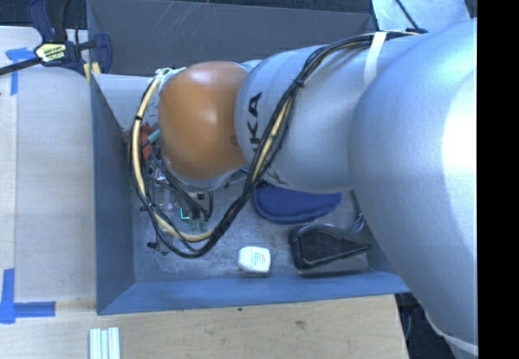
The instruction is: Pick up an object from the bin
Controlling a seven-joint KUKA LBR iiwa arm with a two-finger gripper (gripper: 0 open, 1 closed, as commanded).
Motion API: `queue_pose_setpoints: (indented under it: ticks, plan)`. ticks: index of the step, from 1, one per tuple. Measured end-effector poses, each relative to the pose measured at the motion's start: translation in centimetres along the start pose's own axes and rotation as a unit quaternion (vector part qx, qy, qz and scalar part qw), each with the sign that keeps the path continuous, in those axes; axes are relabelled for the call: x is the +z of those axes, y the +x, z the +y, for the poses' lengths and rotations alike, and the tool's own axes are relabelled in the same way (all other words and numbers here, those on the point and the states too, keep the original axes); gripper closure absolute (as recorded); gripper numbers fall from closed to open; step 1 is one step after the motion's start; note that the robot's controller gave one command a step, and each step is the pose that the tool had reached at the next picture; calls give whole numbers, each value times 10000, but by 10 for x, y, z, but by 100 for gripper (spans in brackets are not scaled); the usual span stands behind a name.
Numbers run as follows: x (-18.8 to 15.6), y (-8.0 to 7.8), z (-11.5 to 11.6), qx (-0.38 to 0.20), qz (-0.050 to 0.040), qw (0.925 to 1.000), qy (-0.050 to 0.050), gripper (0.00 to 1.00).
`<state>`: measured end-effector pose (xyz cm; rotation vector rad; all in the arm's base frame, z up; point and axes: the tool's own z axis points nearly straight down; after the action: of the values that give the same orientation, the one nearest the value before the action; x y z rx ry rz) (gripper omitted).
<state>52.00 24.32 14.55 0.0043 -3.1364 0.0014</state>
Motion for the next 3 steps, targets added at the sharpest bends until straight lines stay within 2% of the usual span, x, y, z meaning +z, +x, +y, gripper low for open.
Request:
queue_pose_setpoints:
  ticks: [1, 2, 3]
  plan:
    - [76, 17, -1, -2069, -6, 9784, 4, 0]
    - [73, 15, 0, -2059, -25, 9786, -1, 100]
    - [73, 15, -1, -2055, -21, 9786, 0, 0]
